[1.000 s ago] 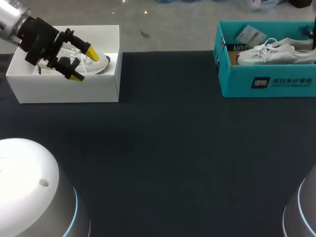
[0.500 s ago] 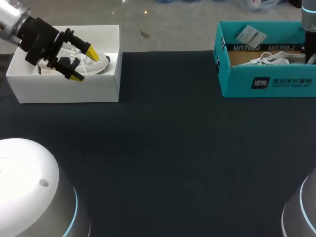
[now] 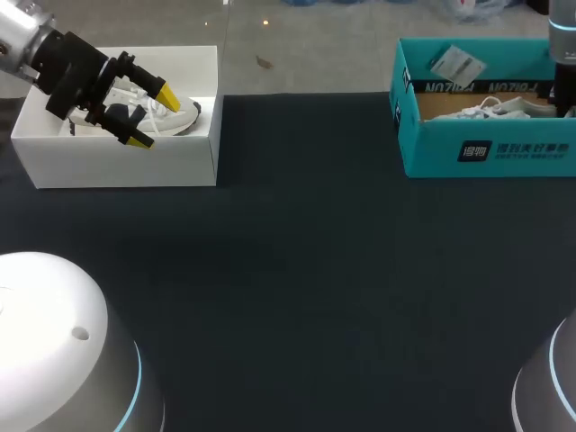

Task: Take the shoe out of the shoebox, open the shoe tongue, remove and reinsert the insole, then place the shoe into the shoebox

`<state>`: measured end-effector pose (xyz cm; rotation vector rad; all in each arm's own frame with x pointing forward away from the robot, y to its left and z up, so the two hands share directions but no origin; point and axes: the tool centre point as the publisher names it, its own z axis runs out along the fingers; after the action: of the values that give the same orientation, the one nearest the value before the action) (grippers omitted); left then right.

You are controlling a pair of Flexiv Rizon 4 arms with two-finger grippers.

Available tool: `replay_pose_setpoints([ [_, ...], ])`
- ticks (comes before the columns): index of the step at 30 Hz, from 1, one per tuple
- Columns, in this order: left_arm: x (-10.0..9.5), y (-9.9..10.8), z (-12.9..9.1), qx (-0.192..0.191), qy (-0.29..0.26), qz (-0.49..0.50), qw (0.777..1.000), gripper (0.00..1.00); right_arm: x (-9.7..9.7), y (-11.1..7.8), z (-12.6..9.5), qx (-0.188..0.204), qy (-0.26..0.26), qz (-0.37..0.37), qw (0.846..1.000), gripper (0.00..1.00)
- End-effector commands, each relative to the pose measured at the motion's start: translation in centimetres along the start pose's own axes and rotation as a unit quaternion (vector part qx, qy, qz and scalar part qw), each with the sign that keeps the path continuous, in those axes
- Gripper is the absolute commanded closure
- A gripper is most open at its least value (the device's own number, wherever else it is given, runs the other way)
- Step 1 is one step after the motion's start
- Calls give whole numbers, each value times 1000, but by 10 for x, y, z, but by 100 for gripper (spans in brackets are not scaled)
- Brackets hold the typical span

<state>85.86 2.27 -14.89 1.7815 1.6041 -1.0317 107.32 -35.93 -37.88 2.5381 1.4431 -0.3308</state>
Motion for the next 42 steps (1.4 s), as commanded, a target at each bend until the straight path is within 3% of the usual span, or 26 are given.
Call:
replay_pose_setpoints([
  [1, -1, 0, 0, 0, 2, 0, 1000, 0, -2, 2, 0, 4, -2, 2, 1000, 15],
  [6, -1, 0, 0, 0, 2, 0, 1000, 0, -9, 2, -10, 15, 12, 13, 1000, 10],
  [11, -1, 0, 0, 0, 2, 0, 1000, 0, -13, -4, -36, 7, 31, 3, 999, 0],
  [24, -1, 0, 0, 0, 2, 0, 1000, 0, -9, -16, -106, -18, 99, -46, 994, 0],
  [34, -1, 0, 0, 0, 2, 0, 1000, 0, -16, -33, -165, -54, 199, -102, 973, 0],
  [42, -1, 0, 0, 0, 2, 0, 1000, 0, -23, -58, -189, -78, 248, -129, 957, 0],
])
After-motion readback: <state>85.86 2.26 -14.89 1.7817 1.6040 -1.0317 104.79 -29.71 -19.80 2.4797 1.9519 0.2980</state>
